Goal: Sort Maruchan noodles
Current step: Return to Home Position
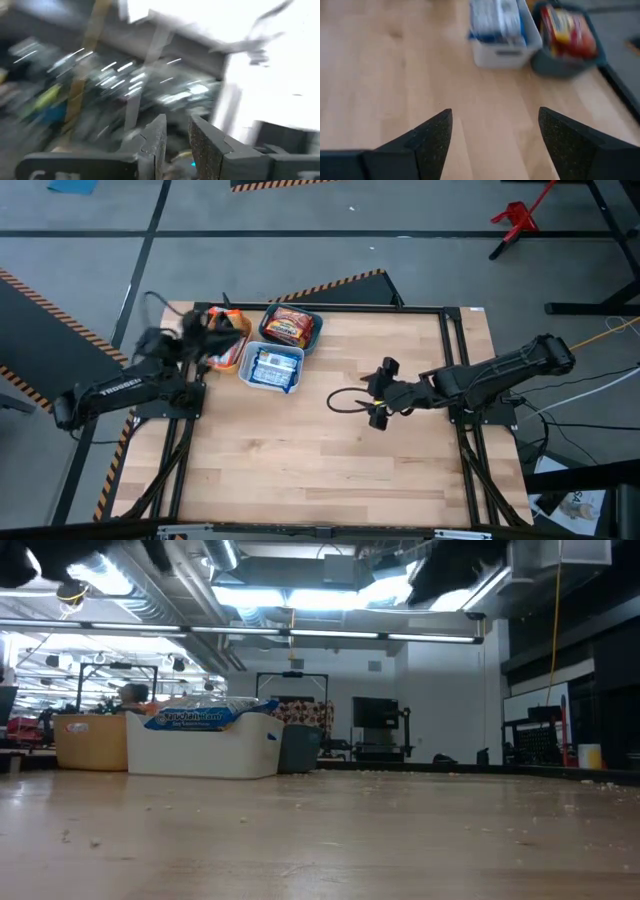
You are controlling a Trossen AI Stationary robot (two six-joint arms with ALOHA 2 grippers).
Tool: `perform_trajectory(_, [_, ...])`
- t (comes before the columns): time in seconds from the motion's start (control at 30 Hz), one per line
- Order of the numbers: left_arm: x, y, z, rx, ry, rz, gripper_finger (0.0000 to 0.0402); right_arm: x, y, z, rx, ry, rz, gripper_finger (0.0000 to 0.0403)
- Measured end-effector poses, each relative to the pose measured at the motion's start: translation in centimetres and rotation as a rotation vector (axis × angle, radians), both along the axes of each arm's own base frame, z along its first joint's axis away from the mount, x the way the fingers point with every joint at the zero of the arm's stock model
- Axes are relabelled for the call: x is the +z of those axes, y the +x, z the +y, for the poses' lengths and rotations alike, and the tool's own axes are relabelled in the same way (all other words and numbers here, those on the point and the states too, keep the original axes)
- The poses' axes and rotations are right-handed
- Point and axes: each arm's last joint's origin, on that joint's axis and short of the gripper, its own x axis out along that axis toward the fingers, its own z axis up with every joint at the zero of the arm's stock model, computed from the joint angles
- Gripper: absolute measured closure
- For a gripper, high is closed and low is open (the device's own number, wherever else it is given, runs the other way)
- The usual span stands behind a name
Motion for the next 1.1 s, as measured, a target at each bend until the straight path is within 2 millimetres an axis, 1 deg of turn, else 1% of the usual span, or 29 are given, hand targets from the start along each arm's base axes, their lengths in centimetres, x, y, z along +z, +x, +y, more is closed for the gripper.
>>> perform_trajectory(0.07, [1.2,-0.9,-1.1,-0.079,0.14,-0.115,0.0325,1.6,0.3,0.1,0.058,-0.025,-0.02,0.0121])
perform_trajectory(0.13, [1.6,-1.5,-1.8,-0.143,0.261,-0.145,0.0325,3.1,0.3,0.2,0.126,-0.074,-0.01,0.0121])
perform_trajectory(0.2, [1.4,-1.6,-1.9,-0.165,0.251,-0.118,0.0325,4.9,0.2,0.2,0.149,-0.128,-0.013,0.0121])
perform_trajectory(0.27, [1.3,-1.9,-1.8,-0.134,0.228,-0.109,0.0325,6.5,0.1,0.0,0.133,-0.204,-0.042,0.0121])
perform_trajectory(0.3, [1.2,-2.0,-1.8,-0.118,0.214,-0.097,0.0325,7.2,-0.3,-0.2,0.121,-0.244,-0.058,0.0121])
perform_trajectory(0.37, [0.9,-1.9,-1.5,-0.087,0.156,-0.054,0.0325,8.8,-1.5,-0.8,0.092,-0.288,-0.118,0.0121])
perform_trajectory(0.47, [0.0,-1.7,-0.8,-0.023,0.078,0.028,0.0325,10.6,-4.6,-2.4,0.056,-0.255,-0.216,0.0121])
perform_trajectory(0.57, [-0.5,-1.8,-0.3,0.07,0.062,0.077,0.0325,10.7,-8.2,-3.7,0.055,-0.146,-0.329,0.0121])
perform_trajectory(0.63, [-1.0,-1.8,0.1,0.132,0.053,0.128,0.0325,10.0,-10.0,-4.3,0.066,-0.079,-0.443,0.0121])
perform_trajectory(0.67, [-1.3,-1.7,0.4,0.159,0.054,0.157,0.0325,9.4,-10.7,-4.4,0.082,-0.044,-0.498,0.0121])
perform_trajectory(0.8, [-2.6,-1.6,1.1,0.259,0.002,0.286,0.0325,5.5,-13.0,-4.6,0.133,0.04,-0.657,0.0121])
perform_trajectory(0.97, [-3.5,-1.5,1.4,0.297,-0.007,0.377,0.0325,0.2,-14.0,-4.9,0.069,0.146,-0.728,0.0121])
perform_trajectory(1.03, [-3.7,-1.5,1.2,0.263,0.005,0.395,0.0325,-1.3,-14.2,-5.0,0.038,0.187,-0.739,0.0121])
perform_trajectory(1.1, [-3.4,-1.9,0.7,0.217,0.033,0.369,0.0325,-2.7,-14.3,-5.0,0.024,0.228,-0.737,0.0121])
